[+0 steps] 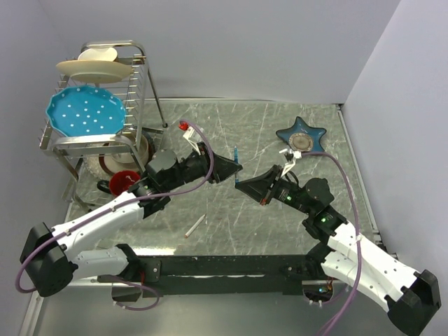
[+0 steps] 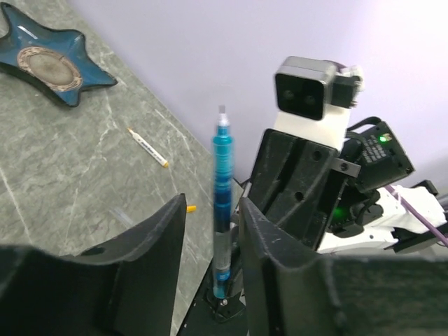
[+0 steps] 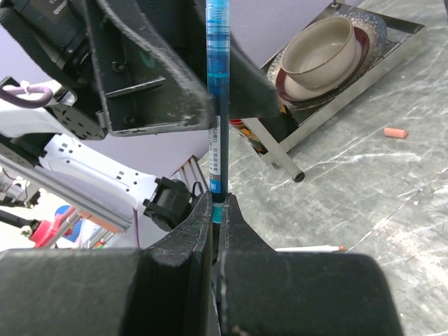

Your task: Insert the pens into the pen caps

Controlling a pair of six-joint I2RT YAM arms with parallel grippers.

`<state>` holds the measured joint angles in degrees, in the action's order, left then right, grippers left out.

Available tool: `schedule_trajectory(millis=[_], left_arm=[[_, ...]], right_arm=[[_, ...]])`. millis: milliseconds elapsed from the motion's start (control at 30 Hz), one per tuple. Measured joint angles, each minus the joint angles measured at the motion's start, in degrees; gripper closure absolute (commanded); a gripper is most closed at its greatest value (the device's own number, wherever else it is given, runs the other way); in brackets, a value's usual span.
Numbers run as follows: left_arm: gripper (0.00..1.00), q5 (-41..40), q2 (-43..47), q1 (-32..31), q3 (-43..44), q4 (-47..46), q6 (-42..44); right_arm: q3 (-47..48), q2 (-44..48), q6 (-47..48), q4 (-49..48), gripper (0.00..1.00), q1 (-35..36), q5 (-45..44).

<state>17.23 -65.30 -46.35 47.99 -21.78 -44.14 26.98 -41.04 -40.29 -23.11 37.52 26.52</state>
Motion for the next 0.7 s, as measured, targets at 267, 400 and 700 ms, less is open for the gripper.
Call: schedule_trajectory(millis=[267, 400, 700], left_arm=[[0.99, 3.0, -0.7, 0.2, -0.2, -3.6, -1.6], [0.99, 3.6, -0.9, 0.0, 2.3, 2.7, 1.6], [0.99, -3.5, 2.2, -0.2, 12.3, 23.1, 15.5]], right_arm=[[0.0, -0.1, -1.3, -0.2, 0.66, 0.1, -1.6], [0.3, -0.5, -0.6, 2.8, 0.48, 0.3, -3.1], [3.8, -0.1, -0.5, 21.3, 0.48, 0.5, -15.4]])
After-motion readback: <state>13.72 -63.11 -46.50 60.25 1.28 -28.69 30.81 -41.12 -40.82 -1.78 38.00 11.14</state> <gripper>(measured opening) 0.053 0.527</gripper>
